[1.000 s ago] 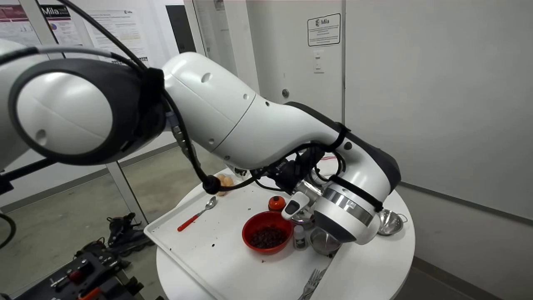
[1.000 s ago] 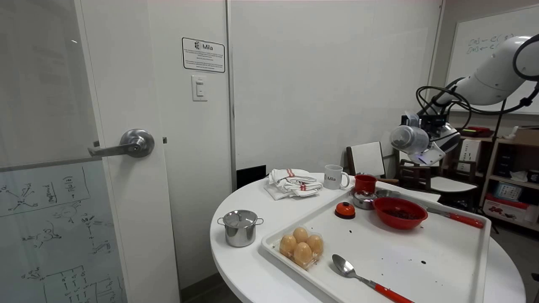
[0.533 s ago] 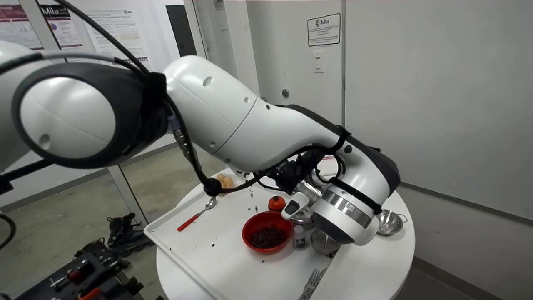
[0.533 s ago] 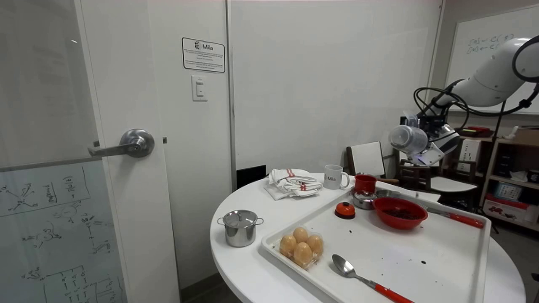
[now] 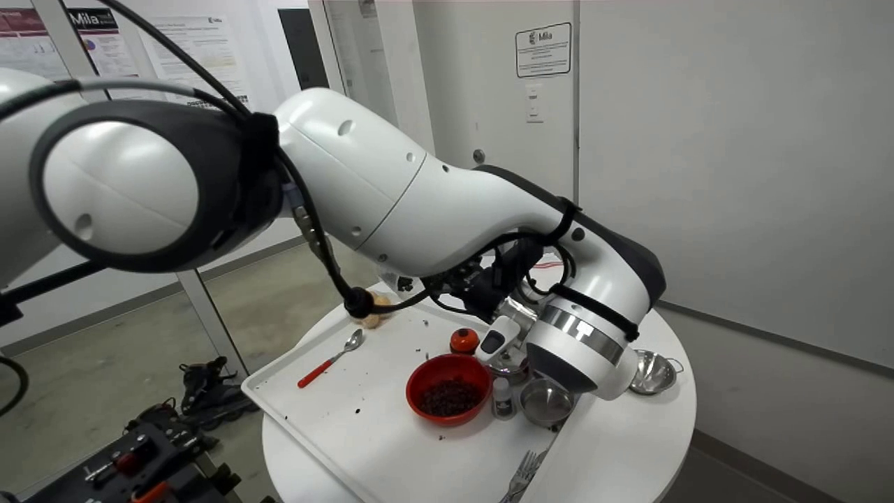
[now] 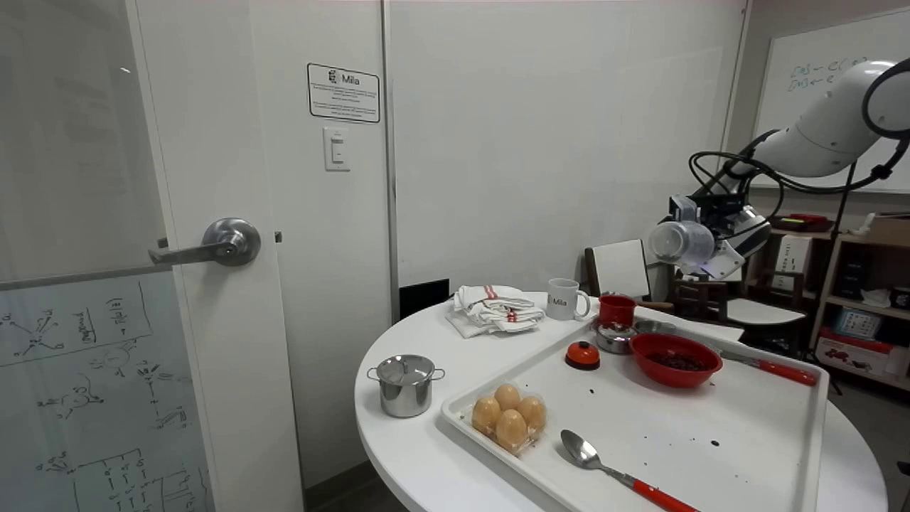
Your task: Pour some of the objects from the jag to the red bowl
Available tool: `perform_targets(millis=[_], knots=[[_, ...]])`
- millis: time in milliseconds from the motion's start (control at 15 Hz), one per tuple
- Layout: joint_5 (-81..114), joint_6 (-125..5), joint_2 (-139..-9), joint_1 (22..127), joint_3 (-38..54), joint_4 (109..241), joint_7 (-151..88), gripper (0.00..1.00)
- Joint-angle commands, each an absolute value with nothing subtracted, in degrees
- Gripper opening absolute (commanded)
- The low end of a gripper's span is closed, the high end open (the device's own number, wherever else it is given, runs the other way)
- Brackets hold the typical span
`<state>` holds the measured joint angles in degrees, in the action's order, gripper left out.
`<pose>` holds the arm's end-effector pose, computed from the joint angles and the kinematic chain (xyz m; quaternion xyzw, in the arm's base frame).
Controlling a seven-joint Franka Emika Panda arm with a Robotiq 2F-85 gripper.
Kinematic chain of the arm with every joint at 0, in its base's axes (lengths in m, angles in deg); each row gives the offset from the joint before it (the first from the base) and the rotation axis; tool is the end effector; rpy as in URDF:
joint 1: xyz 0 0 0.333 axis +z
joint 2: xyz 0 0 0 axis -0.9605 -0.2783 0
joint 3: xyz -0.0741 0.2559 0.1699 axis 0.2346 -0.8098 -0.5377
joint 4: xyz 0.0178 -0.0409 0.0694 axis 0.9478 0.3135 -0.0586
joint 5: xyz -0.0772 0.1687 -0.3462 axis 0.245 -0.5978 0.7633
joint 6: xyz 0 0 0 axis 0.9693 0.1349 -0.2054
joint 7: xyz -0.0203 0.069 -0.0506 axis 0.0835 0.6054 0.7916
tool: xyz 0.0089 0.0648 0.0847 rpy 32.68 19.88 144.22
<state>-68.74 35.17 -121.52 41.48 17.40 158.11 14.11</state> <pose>0.5332 -0.2962 0.1477 -0.3581 0.4257 0.6345 0.5367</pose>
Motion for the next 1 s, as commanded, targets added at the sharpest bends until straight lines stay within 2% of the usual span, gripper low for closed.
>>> perform_targets(millis=[0,533,933], knots=[[-65.48,31.66,-119.56,44.28,19.58,158.3,12.19,0.1],[-53.83,17.69,-114.09,51.7,23.67,161.07,10.12,0.1],[-44.77,0.38,-105.45,59.38,24.6,168.99,9.75,0.1]])
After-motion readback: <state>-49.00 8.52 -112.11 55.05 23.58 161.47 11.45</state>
